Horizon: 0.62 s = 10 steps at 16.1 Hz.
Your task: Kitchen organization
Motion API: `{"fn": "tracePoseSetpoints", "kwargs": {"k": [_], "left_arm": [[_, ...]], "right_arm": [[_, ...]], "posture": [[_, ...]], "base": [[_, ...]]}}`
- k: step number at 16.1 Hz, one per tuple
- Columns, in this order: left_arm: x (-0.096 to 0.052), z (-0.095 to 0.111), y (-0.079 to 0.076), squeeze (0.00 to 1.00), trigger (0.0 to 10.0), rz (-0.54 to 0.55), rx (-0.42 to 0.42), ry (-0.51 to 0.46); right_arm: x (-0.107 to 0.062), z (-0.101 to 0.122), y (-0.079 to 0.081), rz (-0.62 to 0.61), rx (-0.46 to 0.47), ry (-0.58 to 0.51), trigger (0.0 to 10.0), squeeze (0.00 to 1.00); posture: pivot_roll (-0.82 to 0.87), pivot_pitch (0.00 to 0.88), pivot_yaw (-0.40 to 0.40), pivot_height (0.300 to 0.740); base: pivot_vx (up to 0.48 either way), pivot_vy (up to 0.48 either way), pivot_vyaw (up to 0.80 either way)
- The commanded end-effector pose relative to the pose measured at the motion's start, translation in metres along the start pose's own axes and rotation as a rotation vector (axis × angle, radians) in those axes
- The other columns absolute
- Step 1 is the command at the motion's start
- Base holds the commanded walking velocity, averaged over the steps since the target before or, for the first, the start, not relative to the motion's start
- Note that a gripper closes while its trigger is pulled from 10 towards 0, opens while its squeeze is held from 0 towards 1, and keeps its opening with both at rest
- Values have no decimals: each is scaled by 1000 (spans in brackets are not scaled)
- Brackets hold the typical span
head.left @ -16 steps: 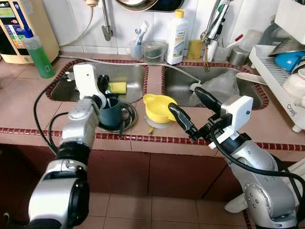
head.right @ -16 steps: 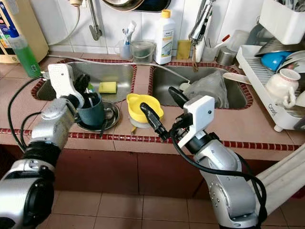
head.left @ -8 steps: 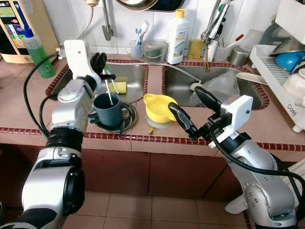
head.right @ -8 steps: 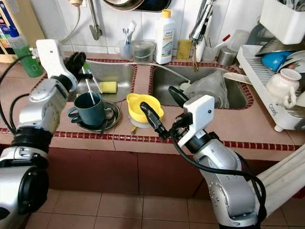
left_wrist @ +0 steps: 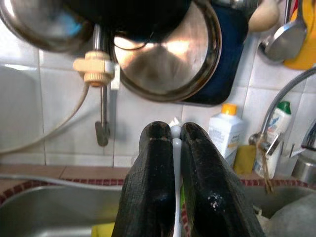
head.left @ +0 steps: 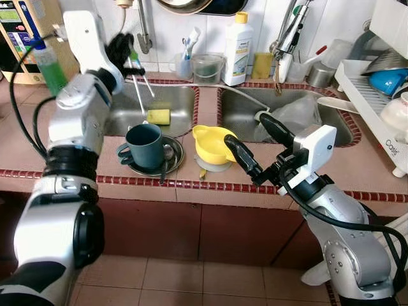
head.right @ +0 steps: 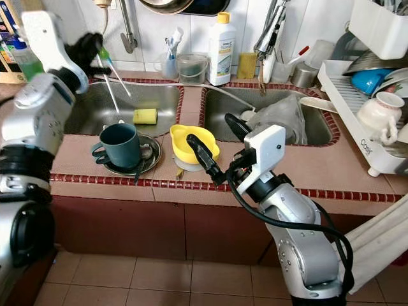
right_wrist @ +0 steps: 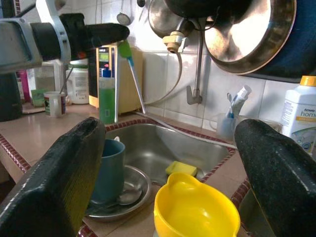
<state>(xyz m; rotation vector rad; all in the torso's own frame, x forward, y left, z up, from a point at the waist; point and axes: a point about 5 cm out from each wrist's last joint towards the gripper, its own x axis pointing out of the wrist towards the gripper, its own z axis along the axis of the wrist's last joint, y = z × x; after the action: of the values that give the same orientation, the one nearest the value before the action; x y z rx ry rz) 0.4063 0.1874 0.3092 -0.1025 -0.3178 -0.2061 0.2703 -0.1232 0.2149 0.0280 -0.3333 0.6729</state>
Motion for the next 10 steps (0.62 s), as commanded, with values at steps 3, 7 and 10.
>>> {"fn": "tracePoseSetpoints", "kwargs": {"k": [3,7,10], "left_arm": [[1,6,-1,0,10000,-31,17,-68],[-9,-14,3,0,10000,-19,58,-99],[-13,-19,7,0,10000,-20,51,-95]], "right_arm": [[4,6,-1,-21,9,-49,10000,0],[3,14,-3,-73,15,-108,10000,0],[2,18,-7,-103,11,-124,10000,0]], "posture": [[-60,0,36,740],[-65,4,39,740],[-66,16,37,740]], "base": [[0,0,0],[0,0,0],[0,0,0]]}}
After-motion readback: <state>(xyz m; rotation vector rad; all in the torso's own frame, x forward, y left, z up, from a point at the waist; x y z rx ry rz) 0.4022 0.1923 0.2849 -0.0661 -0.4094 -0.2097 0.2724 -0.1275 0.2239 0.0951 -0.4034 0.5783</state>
